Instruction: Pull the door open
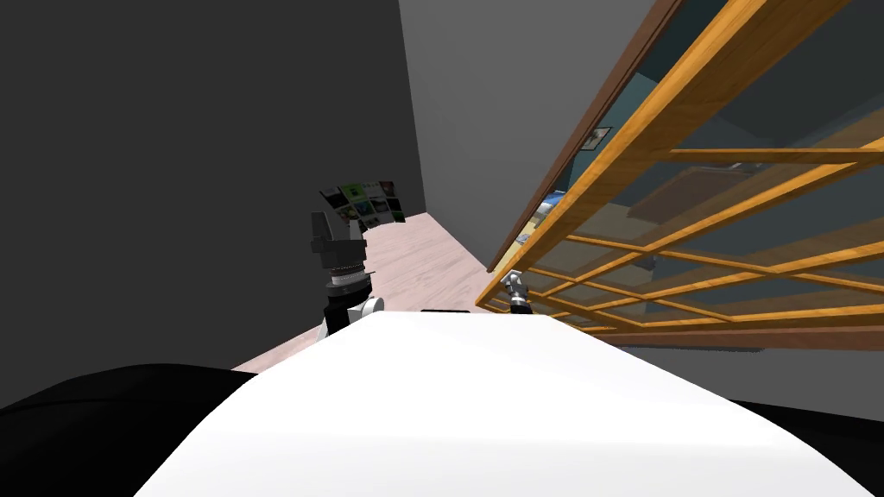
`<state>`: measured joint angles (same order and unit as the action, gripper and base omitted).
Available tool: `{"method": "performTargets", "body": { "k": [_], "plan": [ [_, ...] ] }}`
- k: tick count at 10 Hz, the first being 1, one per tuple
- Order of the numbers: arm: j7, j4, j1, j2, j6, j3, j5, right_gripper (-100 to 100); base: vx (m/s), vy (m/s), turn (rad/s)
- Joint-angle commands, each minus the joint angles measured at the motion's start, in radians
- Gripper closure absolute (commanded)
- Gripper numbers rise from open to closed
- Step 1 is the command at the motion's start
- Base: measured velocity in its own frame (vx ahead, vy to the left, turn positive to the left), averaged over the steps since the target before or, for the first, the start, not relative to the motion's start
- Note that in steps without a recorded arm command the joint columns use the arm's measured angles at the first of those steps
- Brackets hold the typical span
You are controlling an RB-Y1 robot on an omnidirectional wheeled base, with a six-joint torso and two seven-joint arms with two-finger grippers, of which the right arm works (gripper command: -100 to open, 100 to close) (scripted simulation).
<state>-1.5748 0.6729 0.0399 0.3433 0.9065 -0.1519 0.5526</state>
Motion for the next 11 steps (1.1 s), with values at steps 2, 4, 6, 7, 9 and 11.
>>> {"method": "performTargets", "body": {
  "k": [2,4,6,7,9,11],
  "plan": [
    [-0.027,0.025,0.019,0.017,0.009,-0.036,-0.02,100,-0.222,-0.023,0.069],
    [-0.027,0.034,0.023,0.019,0.006,-0.04,-0.022,100,-0.178,-0.013,0.037],
    [-0.053,0.039,0.038,0.035,0.022,-0.07,-0.038,100,-0.168,-0.024,0.068],
    [-0.065,0.042,0.044,0.044,0.03,-0.082,-0.045,100,-0.215,-0.046,0.087],
    [-0.089,0.048,0.057,0.061,0.047,-0.107,-0.058,100,-0.199,-0.013,0.077],
    [-0.111,0.054,0.068,0.077,0.062,-0.13,-0.071,100,-0.215,-0.035,0.066]
  ]
}}
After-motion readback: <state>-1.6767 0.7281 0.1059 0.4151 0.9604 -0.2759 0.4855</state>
